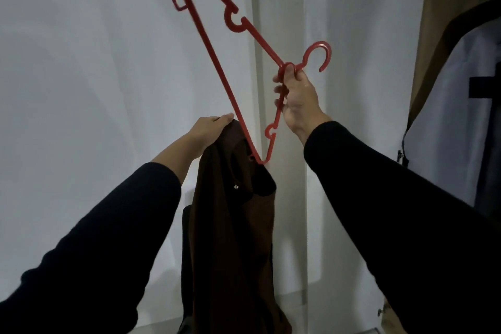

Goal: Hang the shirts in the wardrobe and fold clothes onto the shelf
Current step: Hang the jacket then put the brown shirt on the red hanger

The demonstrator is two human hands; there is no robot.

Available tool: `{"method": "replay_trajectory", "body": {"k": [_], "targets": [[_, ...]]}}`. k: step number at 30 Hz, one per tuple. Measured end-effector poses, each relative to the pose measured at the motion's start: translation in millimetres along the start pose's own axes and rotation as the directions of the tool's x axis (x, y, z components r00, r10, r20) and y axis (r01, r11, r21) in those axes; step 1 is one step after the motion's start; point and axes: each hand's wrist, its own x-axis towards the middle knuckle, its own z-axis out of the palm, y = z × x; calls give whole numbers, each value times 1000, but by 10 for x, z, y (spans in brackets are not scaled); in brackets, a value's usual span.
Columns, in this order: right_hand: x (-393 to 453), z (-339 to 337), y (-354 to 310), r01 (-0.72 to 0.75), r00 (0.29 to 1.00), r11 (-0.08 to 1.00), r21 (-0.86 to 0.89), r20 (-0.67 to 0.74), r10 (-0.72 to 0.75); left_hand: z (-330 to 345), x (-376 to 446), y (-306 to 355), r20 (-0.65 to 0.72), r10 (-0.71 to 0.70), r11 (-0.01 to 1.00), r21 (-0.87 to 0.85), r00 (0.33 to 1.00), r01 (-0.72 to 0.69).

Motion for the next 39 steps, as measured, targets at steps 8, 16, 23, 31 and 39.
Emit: {"method": "replay_trajectory", "body": {"k": [8,16,23,31,39], "targets": [[18,-65,242,-110,993,989,100,52,105,-182,-23,-1,58,30,978,-208,998,-18],[-73,-329,661,-165,954,921,-354,179,240,-208,-99,298,55,57,918,-396,997,-30],[-34,-239,634,-213,949,952,-219,184,255,-25,-102,283,58,-9,921,-389,998,31],[-99,-305,669,-255,929,941,-222,213,302,63,-107,294,32,56,873,-487,998,-33],[-211,-701,813,-347,909,901,-260,142,391,-293,-44,430,-67,38,856,-513,997,-67]]}}
